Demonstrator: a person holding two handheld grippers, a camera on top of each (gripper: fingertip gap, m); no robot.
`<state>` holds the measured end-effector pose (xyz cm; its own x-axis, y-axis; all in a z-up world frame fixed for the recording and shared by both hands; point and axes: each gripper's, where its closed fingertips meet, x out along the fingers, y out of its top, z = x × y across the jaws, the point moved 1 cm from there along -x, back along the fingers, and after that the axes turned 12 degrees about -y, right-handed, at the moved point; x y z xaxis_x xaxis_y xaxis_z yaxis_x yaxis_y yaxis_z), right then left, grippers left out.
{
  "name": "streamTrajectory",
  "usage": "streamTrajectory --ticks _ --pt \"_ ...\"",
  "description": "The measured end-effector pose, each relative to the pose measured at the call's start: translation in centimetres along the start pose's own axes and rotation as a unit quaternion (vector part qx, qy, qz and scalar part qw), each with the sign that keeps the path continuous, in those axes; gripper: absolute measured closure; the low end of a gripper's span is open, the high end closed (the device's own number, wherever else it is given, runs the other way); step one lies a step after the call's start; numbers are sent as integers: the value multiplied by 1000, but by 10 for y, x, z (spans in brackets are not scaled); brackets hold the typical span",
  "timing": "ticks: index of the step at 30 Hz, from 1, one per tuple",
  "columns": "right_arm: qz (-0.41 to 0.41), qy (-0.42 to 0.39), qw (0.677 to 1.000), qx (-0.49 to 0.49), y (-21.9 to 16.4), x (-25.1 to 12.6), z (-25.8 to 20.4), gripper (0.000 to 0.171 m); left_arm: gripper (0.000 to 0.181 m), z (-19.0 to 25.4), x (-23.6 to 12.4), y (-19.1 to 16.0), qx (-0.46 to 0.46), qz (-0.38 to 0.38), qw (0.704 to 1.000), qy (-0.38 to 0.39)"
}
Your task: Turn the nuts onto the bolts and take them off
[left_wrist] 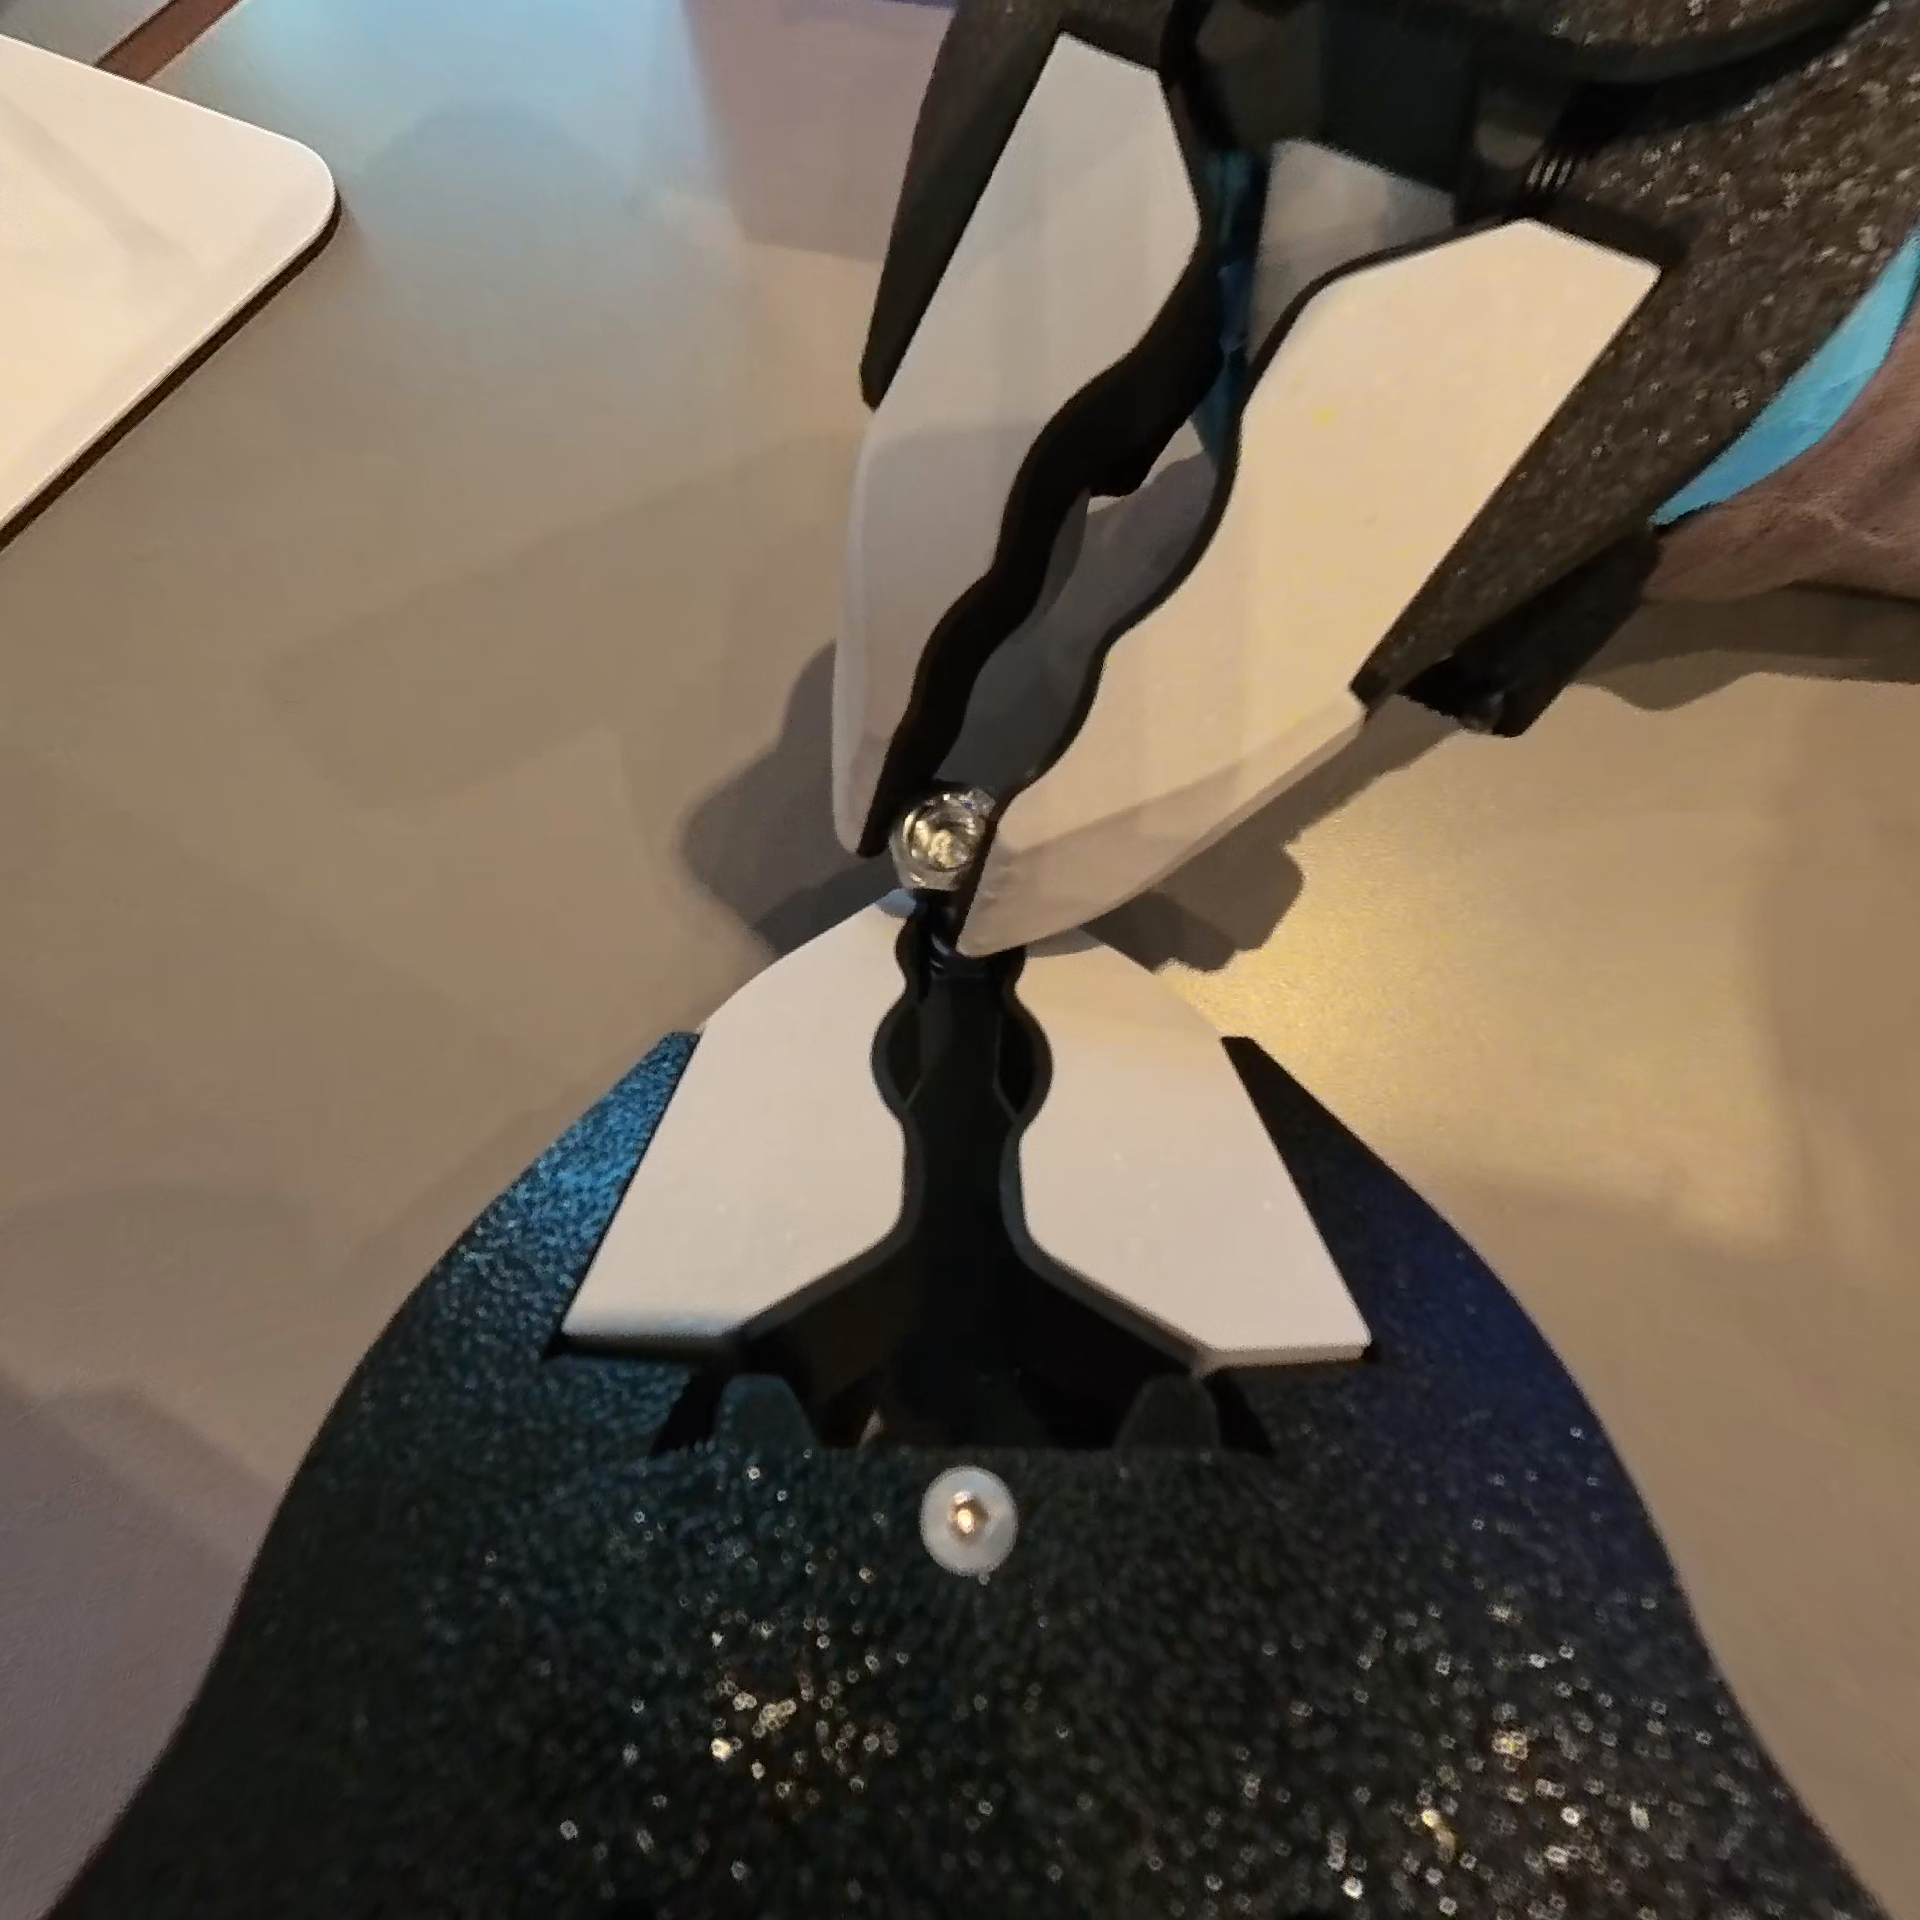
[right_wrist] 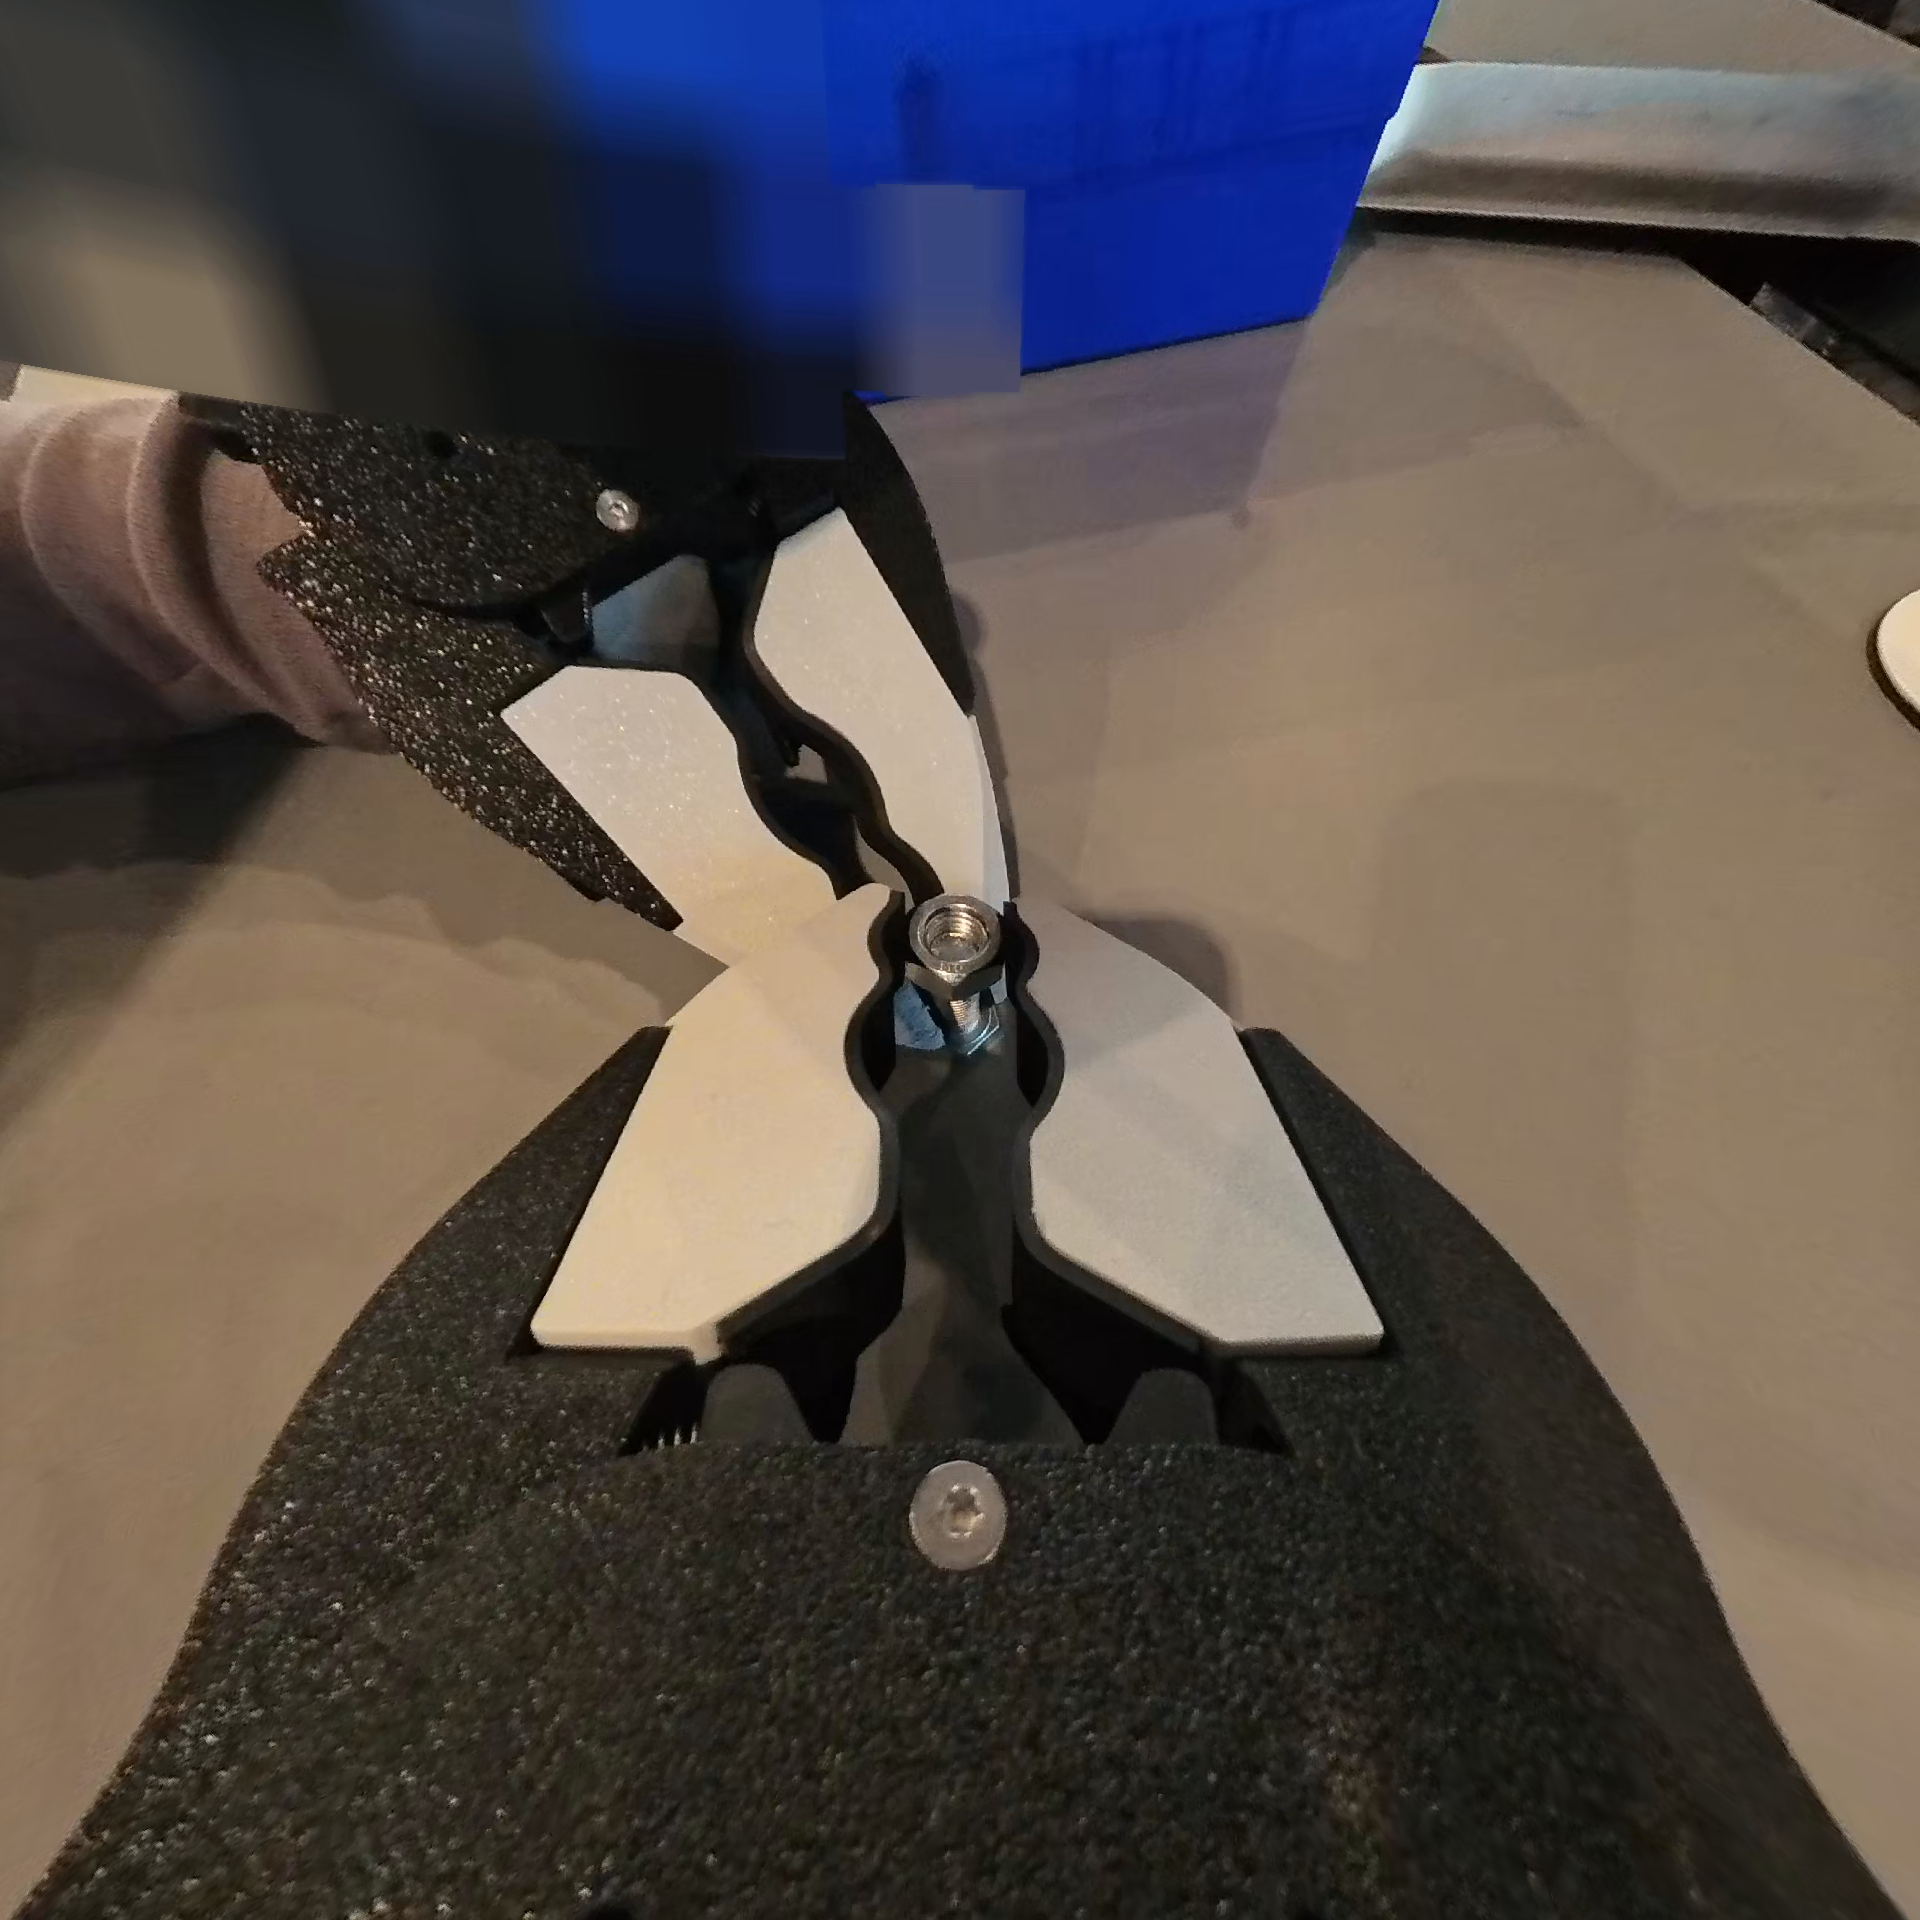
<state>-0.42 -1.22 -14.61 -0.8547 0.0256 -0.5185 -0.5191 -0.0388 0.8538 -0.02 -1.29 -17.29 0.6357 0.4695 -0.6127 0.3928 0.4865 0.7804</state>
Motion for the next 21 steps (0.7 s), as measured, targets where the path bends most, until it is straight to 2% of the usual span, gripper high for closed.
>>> streamTrajectory --ticks 3,8,12,18,21 --pt "12 0 1000 -2 0 -2 1 149 172 0 0 0 2 4 1000 -1" --pt "24 21 999 -14 -7 -12 1 128 172 0 -1 1 3 11 1000 -2" --pt "22 44 998 -29 -14 -12 -3 122 172 0 -1 1 3 11 1000 -2" --pt "51 53 997 -17 -6 -15 -4 126 172 0 -2 1 3 11 1000 -2" --pt "91 57 994 -31 2 -23 -8 143 172 0 -2 1 3 11 1000 -2"
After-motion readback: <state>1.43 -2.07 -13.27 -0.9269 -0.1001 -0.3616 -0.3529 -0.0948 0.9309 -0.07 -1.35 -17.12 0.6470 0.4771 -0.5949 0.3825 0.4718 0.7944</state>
